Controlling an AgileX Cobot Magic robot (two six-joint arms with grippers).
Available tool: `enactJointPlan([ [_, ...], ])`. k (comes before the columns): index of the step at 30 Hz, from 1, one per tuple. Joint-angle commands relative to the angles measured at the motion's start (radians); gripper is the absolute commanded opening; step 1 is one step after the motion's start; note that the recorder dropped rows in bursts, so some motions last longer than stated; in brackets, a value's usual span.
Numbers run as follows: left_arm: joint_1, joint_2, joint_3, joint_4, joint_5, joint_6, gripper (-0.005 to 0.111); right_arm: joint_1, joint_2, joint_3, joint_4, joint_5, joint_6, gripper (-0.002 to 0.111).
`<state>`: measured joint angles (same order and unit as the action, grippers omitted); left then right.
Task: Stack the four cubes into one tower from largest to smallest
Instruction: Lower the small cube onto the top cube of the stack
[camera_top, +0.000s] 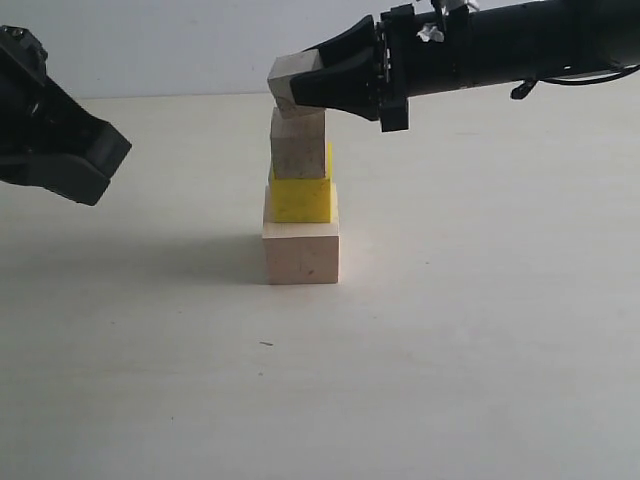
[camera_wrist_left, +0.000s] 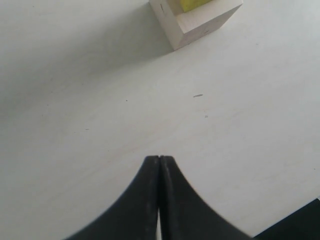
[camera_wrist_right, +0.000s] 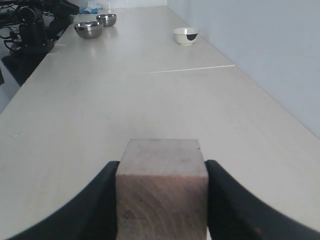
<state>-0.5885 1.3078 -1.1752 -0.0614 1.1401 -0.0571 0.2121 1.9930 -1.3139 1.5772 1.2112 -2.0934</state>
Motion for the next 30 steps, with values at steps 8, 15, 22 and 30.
enactJointPlan([
  [8,0.001,-0.009,0.002,-0.005,-0.009,0.002,0.0,0.01,-0.004,0.003,0.016,0.01,-0.012,0.0],
  [15,0.001,-0.009,0.002,-0.005,-0.009,0.002,0.0,0.01,0.006,0.003,-0.002,0.01,-0.012,0.0],
  [22,0.001,-0.009,0.002,-0.005,-0.009,0.002,0.0,0.01,0.01,0.003,0.014,0.01,-0.012,0.0],
  [30,0.001,-0.009,0.002,-0.005,-0.009,0.002,0.0,0.01,0.01,0.003,0.016,0.01,-0.008,0.0],
])
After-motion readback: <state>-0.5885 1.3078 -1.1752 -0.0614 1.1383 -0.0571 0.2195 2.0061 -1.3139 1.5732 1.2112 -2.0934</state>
